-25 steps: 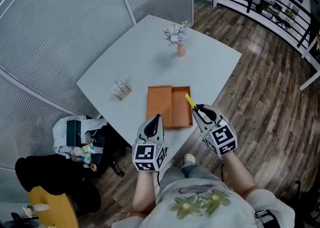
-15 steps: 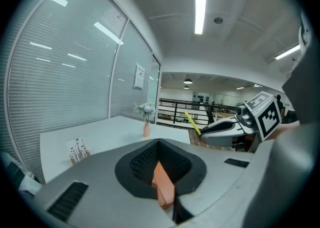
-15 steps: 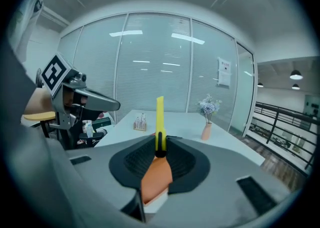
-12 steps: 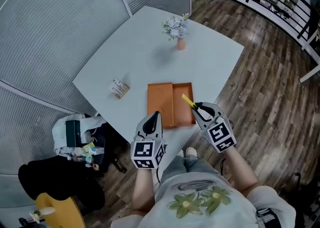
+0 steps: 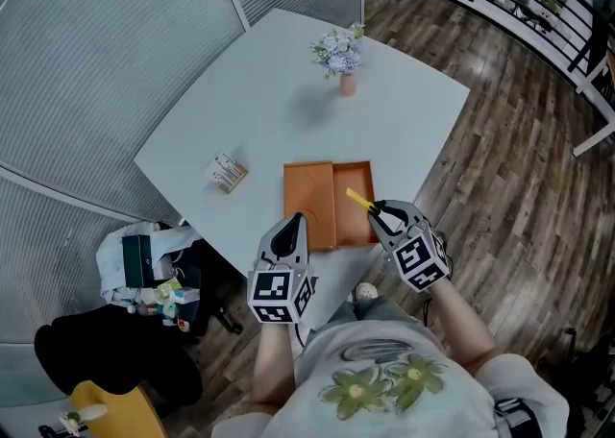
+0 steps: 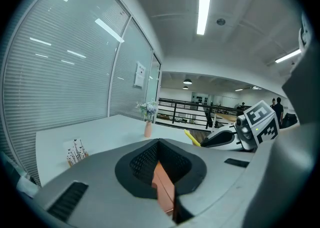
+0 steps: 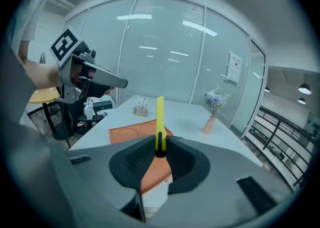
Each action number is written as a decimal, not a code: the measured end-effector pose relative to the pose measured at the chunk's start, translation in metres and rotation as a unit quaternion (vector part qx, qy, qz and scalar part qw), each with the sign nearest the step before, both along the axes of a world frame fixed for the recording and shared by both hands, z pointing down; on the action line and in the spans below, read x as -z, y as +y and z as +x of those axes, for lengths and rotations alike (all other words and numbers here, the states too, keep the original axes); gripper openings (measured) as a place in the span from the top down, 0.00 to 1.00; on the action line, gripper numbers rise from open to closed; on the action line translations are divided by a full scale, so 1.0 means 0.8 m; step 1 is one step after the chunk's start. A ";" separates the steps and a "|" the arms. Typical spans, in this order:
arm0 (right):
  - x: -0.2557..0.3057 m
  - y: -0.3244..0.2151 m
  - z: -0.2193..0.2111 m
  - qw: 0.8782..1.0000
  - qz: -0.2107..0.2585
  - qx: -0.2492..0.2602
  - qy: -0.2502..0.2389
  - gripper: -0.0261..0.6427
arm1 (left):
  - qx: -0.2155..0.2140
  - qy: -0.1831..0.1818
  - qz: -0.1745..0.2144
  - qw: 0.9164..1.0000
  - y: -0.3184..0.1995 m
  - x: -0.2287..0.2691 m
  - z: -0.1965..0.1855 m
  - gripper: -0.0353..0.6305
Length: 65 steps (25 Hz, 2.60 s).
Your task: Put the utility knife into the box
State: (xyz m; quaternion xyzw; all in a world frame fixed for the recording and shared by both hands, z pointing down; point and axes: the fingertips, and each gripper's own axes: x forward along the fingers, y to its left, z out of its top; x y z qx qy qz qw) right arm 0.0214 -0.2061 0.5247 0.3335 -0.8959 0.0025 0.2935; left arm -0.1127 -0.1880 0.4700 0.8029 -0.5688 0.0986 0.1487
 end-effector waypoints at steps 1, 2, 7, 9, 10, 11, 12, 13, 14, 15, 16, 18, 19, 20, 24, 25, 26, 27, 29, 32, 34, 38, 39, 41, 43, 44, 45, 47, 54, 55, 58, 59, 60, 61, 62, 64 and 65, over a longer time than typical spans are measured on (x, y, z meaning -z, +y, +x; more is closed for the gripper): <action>-0.003 -0.002 -0.002 1.000 -0.001 0.002 0.003 0.85 | 0.000 0.001 -0.001 1.000 -0.002 -0.001 -0.002 0.94; -0.007 -0.003 -0.003 1.000 -0.004 0.002 0.005 0.85 | 0.000 0.001 -0.002 1.000 -0.004 -0.003 -0.004 0.94; -0.027 -0.006 -0.006 1.000 -0.018 0.002 0.015 0.85 | -0.005 0.003 -0.010 1.000 -0.008 -0.013 -0.007 0.94; -0.032 -0.009 -0.007 1.000 -0.018 0.006 0.024 0.85 | -0.009 0.004 -0.013 1.000 -0.010 -0.018 -0.005 0.94; -0.034 -0.011 -0.008 0.999 -0.018 0.007 0.028 0.85 | -0.012 0.004 -0.015 1.000 -0.011 -0.020 -0.004 0.94; -0.037 -0.012 -0.008 0.999 -0.019 0.009 0.033 0.85 | -0.015 0.004 -0.017 1.000 -0.012 -0.022 -0.003 0.94; -0.040 -0.013 -0.009 0.999 -0.019 0.011 0.037 0.85 | -0.018 0.004 -0.019 1.000 -0.012 -0.024 -0.002 0.94; -0.043 -0.014 -0.009 0.999 -0.019 0.013 0.042 0.85 | -0.021 0.004 -0.021 1.000 -0.013 -0.027 0.000 0.94; -0.047 -0.015 -0.010 0.999 -0.019 0.014 0.047 0.85 | -0.024 0.003 -0.023 0.999 -0.014 -0.029 0.000 0.94; -0.050 -0.016 -0.011 0.998 -0.020 0.016 0.052 0.85 | -0.028 0.003 -0.025 0.999 -0.014 -0.032 0.001 0.94; -0.054 -0.016 -0.012 0.998 -0.021 0.018 0.057 0.85 | -0.031 0.002 -0.027 0.999 -0.015 -0.034 0.002 0.94; -0.060 -0.018 -0.014 0.997 -0.024 0.020 0.064 0.85 | -0.035 0.002 -0.029 0.999 -0.017 -0.037 0.002 0.94; -0.063 -0.018 -0.014 0.997 -0.026 0.021 0.066 0.85 | -0.036 0.002 -0.030 0.999 -0.018 -0.038 0.001 0.94; -0.065 -0.019 -0.015 0.997 -0.027 0.021 0.069 0.85 | -0.037 0.003 -0.030 0.999 -0.019 -0.038 0.000 0.94; -0.078 -0.025 -0.015 0.996 -0.035 0.023 0.079 0.85 | -0.037 0.004 -0.034 0.999 -0.024 -0.042 -0.002 0.94; -0.081 -0.026 -0.015 0.996 -0.036 0.024 0.083 0.85 | -0.037 0.005 -0.035 0.999 -0.025 -0.043 -0.003 0.94; -0.085 -0.027 -0.015 0.995 -0.038 0.026 0.087 0.85 | -0.036 0.005 -0.036 0.999 -0.026 -0.044 -0.004 0.94; -0.088 -0.028 -0.015 0.995 -0.040 0.027 0.091 0.85 | -0.035 0.006 -0.037 0.999 -0.026 -0.046 -0.005 0.94; -0.094 -0.029 -0.017 0.994 -0.043 0.031 0.098 0.85 | -0.035 0.007 -0.040 0.999 -0.026 -0.048 -0.007 0.94; -0.106 -0.031 -0.019 0.992 -0.046 0.039 0.111 0.85 | -0.034 0.008 -0.043 0.998 -0.026 -0.053 -0.011 0.94; -0.116 -0.031 -0.020 0.991 -0.050 0.044 0.119 0.85 | -0.033 0.008 -0.045 0.998 -0.027 -0.056 -0.012 0.94; -0.135 -0.032 -0.020 0.987 -0.060 0.051 0.137 0.85 | -0.035 0.010 -0.047 0.998 -0.031 -0.059 -0.013 0.94; -0.140 -0.032 -0.020 0.987 -0.063 0.053 0.141 0.85 | -0.036 0.010 -0.048 0.998 -0.032 -0.060 -0.013 0.94; -0.147 -0.032 -0.020 0.985 -0.067 0.057 0.149 0.85 | -0.038 0.010 -0.049 0.998 -0.033 -0.061 -0.012 0.94; -0.155 -0.032 -0.019 0.983 -0.072 0.060 0.158 0.85 | -0.040 0.010 -0.051 0.998 -0.034 -0.062 -0.011 0.94; -0.158 -0.032 -0.019 0.982 -0.074 0.061 0.162 0.85 | -0.041 0.009 -0.051 0.998 -0.034 -0.062 -0.011 0.94; -0.162 -0.033 -0.019 0.981 -0.077 0.063 0.165 0.85 | -0.041 0.009 -0.052 0.998 -0.035 -0.063 -0.012 0.94; -0.168 -0.035 -0.018 0.980 -0.081 0.065 0.171 0.85 | -0.040 0.009 -0.053 0.998 -0.037 -0.064 -0.013 0.94; -0.191 -0.040 -0.020 0.973 -0.094 0.078 0.195 0.85 | -0.034 0.011 -0.056 0.998 -0.042 -0.067 -0.022 0.94; -0.194 -0.040 -0.020 0.972 -0.096 0.080 0.199 0.85 | -0.033 0.011 -0.056 0.998 -0.042 -0.068 -0.023 0.94; -0.203 -0.039 -0.019 0.968 -0.103 0.085 0.211 0.85 | -0.032 0.012 -0.059 0.998 -0.042 -0.072 -0.024 0.94; -0.205 -0.038 -0.019 0.967 -0.105 0.087 0.215 0.85 | -0.032 0.013 -0.060 0.998 -0.042 -0.073 -0.024 0.94; -0.207 -0.038 -0.020 0.966 -0.106 0.089 0.218 0.85 | -0.032 0.013 -0.061 0.998 -0.041 -0.073 -0.024 0.94; -0.210 -0.037 -0.020 0.965 -0.107 0.091 0.221 0.85 | -0.032 0.013 -0.062 0.998 -0.041 -0.074 -0.024 0.94; -0.212 -0.036 -0.020 0.964 -0.107 0.092 0.224 0.85 | -0.032 0.013 -0.062 0.997 -0.040 -0.074 -0.024 0.94; -0.215 -0.036 -0.019 0.962 -0.106 0.095 0.231 0.85 | -0.033 0.013 -0.063 0.997 -0.040 -0.074 -0.023 0.94; -0.217 -0.036 -0.018 0.961 -0.107 0.097 0.235 0.85 | -0.033 0.012 -0.063 0.997 -0.040 -0.075 -0.023 0.94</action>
